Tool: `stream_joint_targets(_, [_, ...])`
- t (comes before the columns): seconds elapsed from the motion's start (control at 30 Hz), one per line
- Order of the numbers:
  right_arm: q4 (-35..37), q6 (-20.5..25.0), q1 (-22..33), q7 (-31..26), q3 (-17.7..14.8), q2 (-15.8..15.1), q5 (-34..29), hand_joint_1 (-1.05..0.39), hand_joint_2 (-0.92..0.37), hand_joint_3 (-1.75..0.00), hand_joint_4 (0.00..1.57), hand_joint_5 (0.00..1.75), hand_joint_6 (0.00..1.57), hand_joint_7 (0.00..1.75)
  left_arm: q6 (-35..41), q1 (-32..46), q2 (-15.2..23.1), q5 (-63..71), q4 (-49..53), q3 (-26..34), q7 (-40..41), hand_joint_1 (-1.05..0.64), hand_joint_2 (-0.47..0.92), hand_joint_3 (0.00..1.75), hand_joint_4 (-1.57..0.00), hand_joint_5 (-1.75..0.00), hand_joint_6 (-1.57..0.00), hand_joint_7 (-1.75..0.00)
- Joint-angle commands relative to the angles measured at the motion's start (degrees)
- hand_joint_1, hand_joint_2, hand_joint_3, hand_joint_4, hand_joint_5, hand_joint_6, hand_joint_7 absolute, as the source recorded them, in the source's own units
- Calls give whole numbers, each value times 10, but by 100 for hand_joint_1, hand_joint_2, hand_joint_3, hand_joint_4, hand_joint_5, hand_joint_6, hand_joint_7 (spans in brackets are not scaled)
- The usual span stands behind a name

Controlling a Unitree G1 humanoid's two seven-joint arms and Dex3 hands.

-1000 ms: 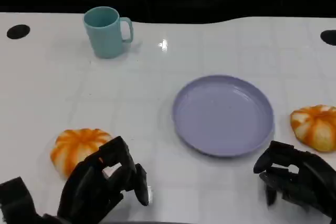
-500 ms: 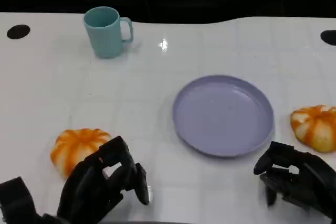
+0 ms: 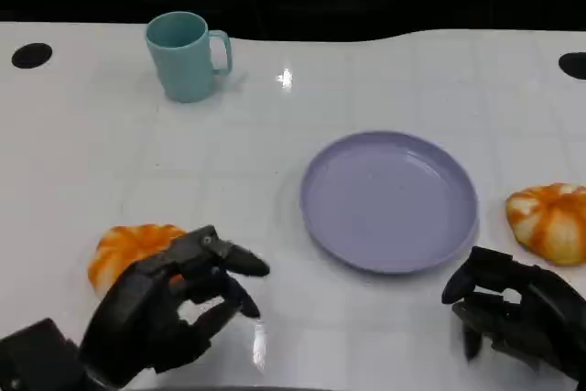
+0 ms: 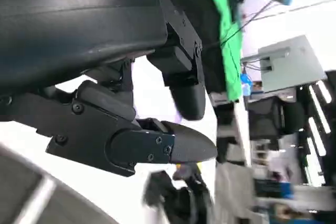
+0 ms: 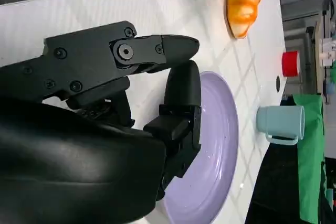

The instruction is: Grasp the bread from the table and place it into the plate.

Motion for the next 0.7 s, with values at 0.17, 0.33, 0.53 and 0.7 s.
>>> stream_joint_targets(0.17, [-1, 20, 19, -3, 5, -5, -10, -54, -92, -28, 66, 175, 64, 141, 18, 27, 57, 126, -93, -14, 81, -70, 92, 27, -28, -98, -39, -42])
stream_joint_targets(0.33, [-7, 21, 21, -8, 8, -7, -15, -53, -92, -29, 65, 175, 64, 140, -9, 29, 94, 214, -125, -16, 131, -68, 92, 23, -13, -91, -35, -29])
stream_joint_targets(0.53, [-11, 23, 22, -13, 10, -7, -17, -52, -92, -29, 65, 175, 63, 140, 2, 32, 148, 338, -172, -20, 174, -68, 92, 18, -3, -82, -29, -21])
stream_joint_targets(0.7, [-19, 33, 25, -19, 13, -8, -19, -53, -92, -28, 65, 175, 65, 140, 41, 37, 182, 430, -227, -23, 186, -68, 92, 12, 0, -68, -27, -15])
